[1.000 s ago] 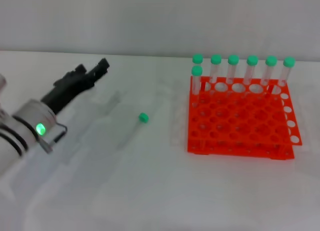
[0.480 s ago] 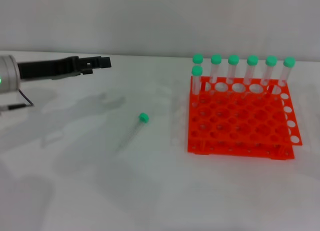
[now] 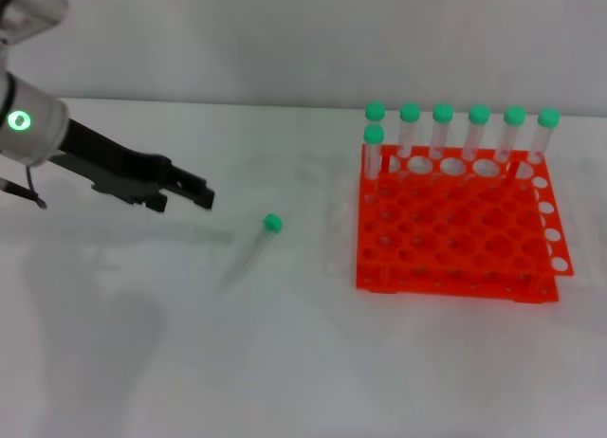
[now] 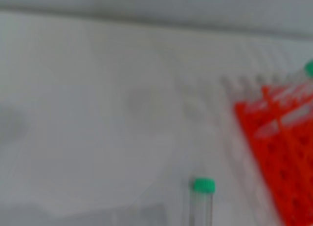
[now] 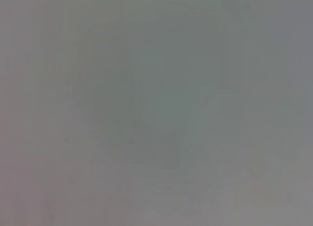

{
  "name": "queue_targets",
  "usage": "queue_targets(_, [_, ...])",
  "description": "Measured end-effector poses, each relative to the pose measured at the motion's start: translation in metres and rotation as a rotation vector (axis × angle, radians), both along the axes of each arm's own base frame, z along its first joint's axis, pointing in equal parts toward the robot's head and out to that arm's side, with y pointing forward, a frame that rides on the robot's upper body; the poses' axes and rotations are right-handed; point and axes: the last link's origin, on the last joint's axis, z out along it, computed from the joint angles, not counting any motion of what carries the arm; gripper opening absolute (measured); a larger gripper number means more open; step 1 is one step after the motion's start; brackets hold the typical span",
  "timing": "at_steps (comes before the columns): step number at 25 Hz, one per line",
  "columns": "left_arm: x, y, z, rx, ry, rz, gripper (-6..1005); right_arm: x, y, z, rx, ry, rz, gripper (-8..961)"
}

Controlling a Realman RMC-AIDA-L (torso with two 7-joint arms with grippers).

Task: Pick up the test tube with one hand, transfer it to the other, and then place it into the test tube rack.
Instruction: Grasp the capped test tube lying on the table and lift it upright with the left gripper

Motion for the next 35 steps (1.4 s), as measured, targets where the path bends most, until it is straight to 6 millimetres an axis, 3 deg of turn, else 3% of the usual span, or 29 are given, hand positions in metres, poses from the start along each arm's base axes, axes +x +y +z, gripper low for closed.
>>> queue_targets(8, [0.011, 0.0, -0.026, -0.082, 0.14, 0.027, 807, 0.0, 0.0, 0.0, -0.001, 0.0, 0.001, 870])
queue_targets(10, [0.014, 0.002, -0.051, -0.111, 0.227, 0.005, 805, 0.0, 0.0, 0.0, -0.001, 0.0, 0.001, 870])
queue_targets(15, [0.02, 0.005, -0.073, -0.115, 0.299, -0.035, 801, -0.001, 0.0, -0.001, -0.004, 0.0, 0.003, 870])
queue_targets(28, [0.03, 0.001, -0.105, -0.16, 0.382, -0.094, 790, 0.001, -0.003, -0.004, -0.009, 0.007, -0.006, 869])
queue_targets(34, [0.03, -0.001, -0.115, -0.169, 0.399, -0.109, 582, 0.001, -0.002, -0.004, -0.008, 0.009, -0.006, 869])
queue_targets(35, [0.03, -0.001, -0.116, -0.166, 0.4, -0.112, 585, 0.001, -0.002, -0.004, -0.008, 0.009, -0.007, 870])
